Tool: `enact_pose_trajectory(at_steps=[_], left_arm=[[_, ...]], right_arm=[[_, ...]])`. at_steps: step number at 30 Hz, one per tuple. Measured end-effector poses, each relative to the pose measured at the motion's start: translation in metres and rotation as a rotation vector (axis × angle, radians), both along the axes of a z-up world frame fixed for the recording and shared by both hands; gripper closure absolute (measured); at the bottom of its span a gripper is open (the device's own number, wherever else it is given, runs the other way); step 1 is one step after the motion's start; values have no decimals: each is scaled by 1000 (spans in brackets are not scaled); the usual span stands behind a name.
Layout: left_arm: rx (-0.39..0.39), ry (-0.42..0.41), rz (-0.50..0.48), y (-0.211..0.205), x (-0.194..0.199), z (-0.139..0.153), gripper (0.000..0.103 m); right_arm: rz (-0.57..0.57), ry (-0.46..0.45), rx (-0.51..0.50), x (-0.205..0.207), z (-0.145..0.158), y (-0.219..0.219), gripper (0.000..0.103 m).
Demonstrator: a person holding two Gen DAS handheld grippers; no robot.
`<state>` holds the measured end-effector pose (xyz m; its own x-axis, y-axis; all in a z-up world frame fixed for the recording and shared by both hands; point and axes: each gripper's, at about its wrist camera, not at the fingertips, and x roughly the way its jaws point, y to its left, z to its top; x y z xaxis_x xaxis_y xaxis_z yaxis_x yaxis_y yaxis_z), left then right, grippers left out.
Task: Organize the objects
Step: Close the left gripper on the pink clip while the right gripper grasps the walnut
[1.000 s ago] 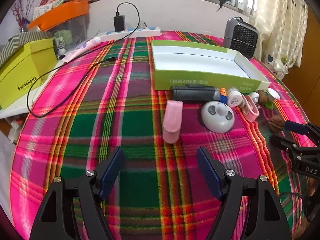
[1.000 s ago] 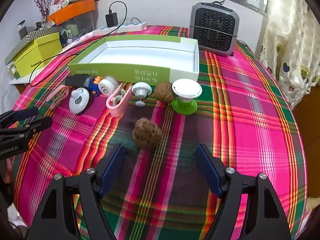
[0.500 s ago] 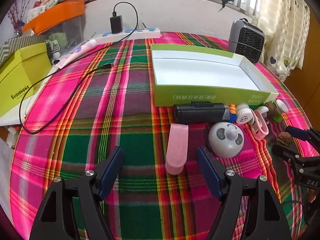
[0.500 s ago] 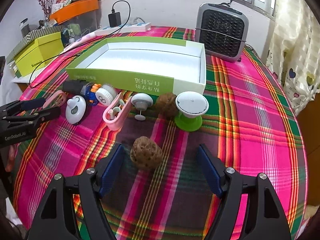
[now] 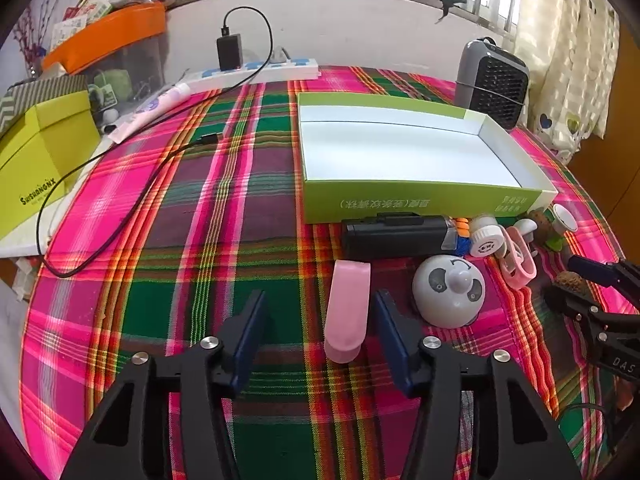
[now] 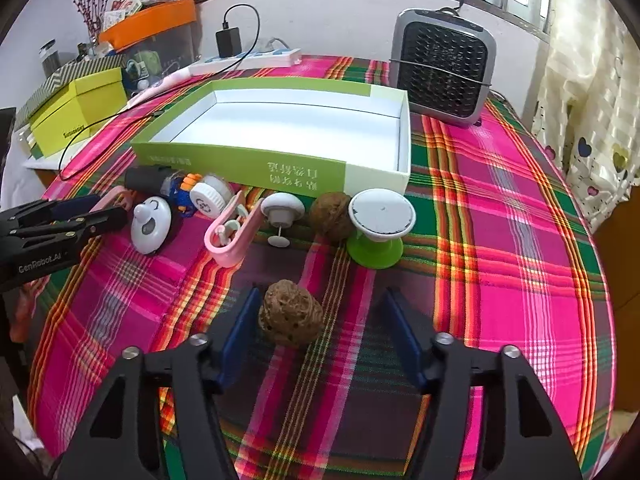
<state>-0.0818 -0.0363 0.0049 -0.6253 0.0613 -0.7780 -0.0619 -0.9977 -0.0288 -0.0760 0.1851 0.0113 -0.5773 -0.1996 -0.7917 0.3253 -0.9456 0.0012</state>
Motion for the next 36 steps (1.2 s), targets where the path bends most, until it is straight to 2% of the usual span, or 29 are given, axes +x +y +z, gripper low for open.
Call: enact_pose_trajectory(at_steps=[3, 7, 16, 36], left_arm=[[6, 1, -6, 1, 0, 1, 54], [5, 0, -5, 1, 0, 1, 65], [11, -2, 3, 2, -1, 2, 85], [11, 9, -2, 3, 5, 5, 87]], right_arm=[[-2, 3, -1, 2, 0, 0, 49], [4, 5, -3, 3, 0, -1, 59], [-5, 3, -13, 4, 1, 1, 73], [6, -5, -36, 9, 1, -5, 73]])
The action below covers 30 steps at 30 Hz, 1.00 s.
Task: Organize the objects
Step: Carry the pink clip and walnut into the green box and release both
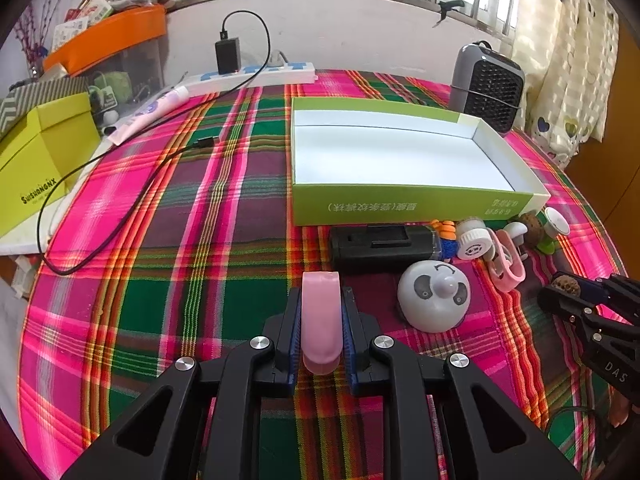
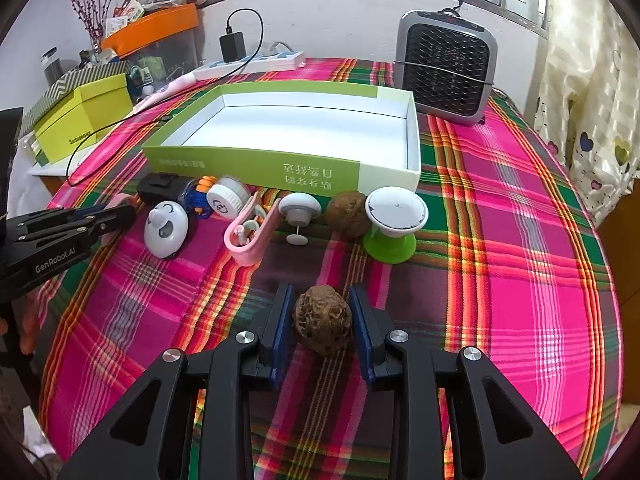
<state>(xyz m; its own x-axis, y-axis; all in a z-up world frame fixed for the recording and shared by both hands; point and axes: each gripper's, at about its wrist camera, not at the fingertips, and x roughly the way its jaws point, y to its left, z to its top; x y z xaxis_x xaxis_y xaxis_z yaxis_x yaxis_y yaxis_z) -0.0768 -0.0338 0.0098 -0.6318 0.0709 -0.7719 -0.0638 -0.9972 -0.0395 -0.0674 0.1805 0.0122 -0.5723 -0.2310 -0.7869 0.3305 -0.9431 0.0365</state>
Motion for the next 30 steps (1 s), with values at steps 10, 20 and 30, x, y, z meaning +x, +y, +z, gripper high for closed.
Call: enact_pose_trajectory(at_steps=[10, 20, 30], left_arm=[[-15, 38, -18, 9, 6, 13, 87], [-9, 63, -37, 14, 5, 26, 87], [3, 83, -55, 18, -9, 38, 87]], right_arm=[[21, 0, -13, 1, 3, -7, 73], [40, 9, -28, -3, 11, -12, 73], [56, 36, -48, -17, 26, -21, 73]])
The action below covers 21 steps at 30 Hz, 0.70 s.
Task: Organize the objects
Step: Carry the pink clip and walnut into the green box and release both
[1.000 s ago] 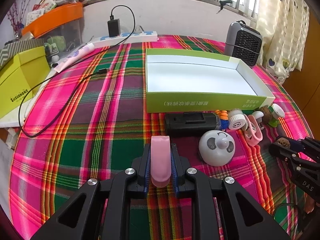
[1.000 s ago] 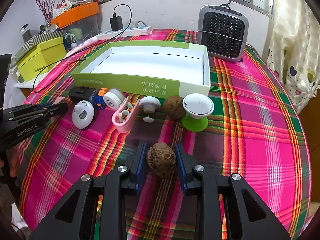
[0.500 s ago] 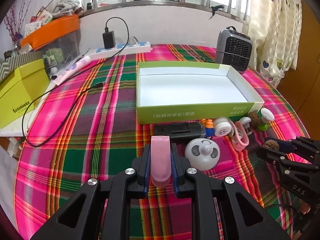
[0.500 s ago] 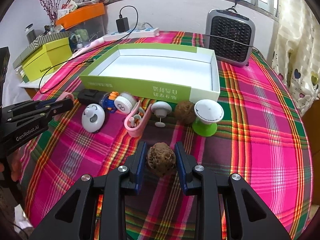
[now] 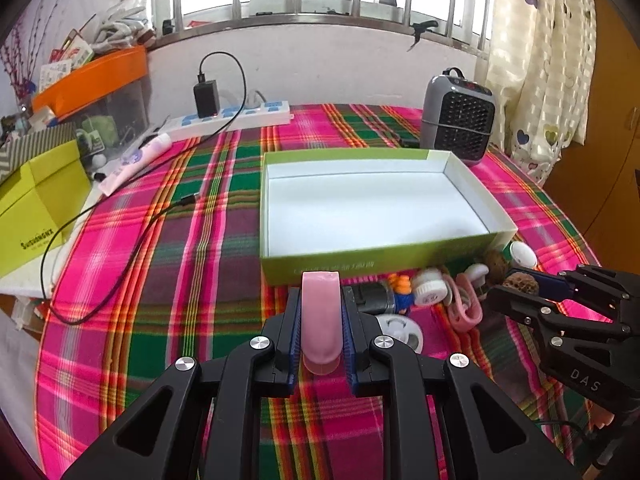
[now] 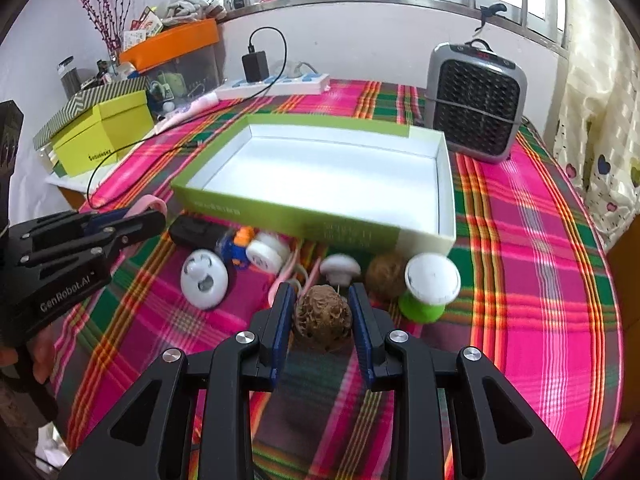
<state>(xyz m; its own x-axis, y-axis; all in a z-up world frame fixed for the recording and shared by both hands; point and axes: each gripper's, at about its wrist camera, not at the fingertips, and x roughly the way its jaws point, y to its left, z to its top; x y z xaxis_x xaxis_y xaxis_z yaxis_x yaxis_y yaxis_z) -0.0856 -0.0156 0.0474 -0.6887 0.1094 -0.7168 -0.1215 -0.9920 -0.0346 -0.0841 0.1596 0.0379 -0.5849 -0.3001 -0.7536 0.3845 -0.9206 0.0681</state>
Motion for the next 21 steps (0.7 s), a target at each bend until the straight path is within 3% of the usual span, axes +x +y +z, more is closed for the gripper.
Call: enact_pose_trajectory(at_steps=[7, 21], left_arm=[[32, 10, -20, 0, -18, 8, 87], [25, -23, -30, 3, -81, 4, 87]], right_arm=[[10, 17, -8, -19, 10, -7, 73], [-19, -2, -22, -83, 16, -14, 73]])
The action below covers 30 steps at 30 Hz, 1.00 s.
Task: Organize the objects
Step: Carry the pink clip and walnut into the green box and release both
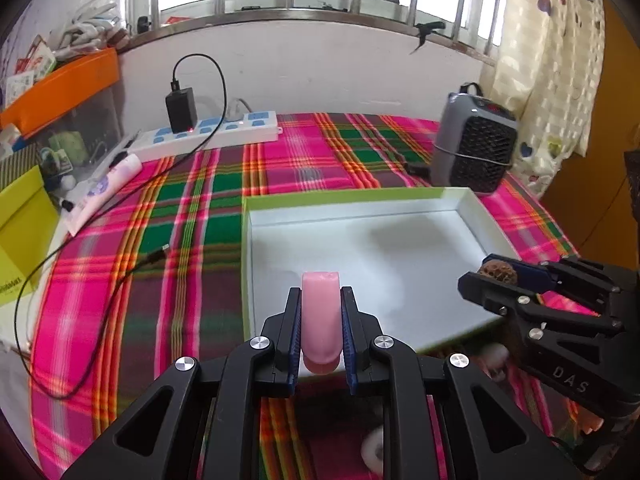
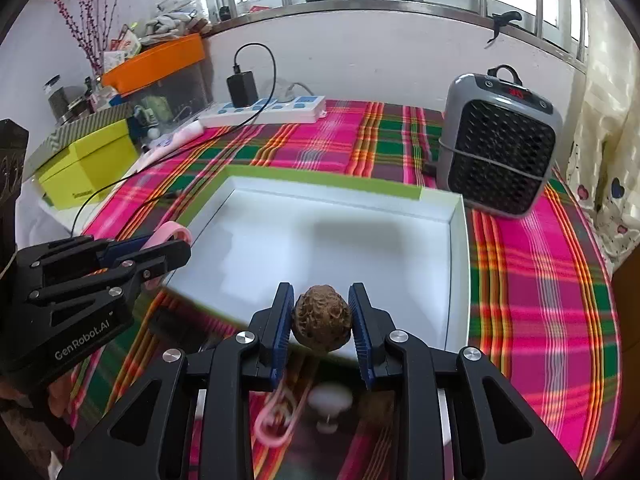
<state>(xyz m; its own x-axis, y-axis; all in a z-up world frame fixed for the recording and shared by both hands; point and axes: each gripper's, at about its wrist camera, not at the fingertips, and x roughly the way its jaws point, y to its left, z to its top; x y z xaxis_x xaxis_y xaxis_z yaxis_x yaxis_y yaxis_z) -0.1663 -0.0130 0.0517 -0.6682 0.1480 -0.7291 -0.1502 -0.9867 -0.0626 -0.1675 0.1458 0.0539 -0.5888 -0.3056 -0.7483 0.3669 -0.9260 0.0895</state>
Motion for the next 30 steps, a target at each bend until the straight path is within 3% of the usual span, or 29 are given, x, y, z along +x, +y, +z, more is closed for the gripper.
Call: enact_pose_trajectory(at_steps=[14, 30], left_arm=[[-32, -64, 4, 4, -53, -18, 87], [-46, -101, -2, 8, -78, -36, 87]], right_arm=[[-73, -47, 23, -66, -17, -9, 73], [-92, -93, 38, -95, -33, -13, 73]])
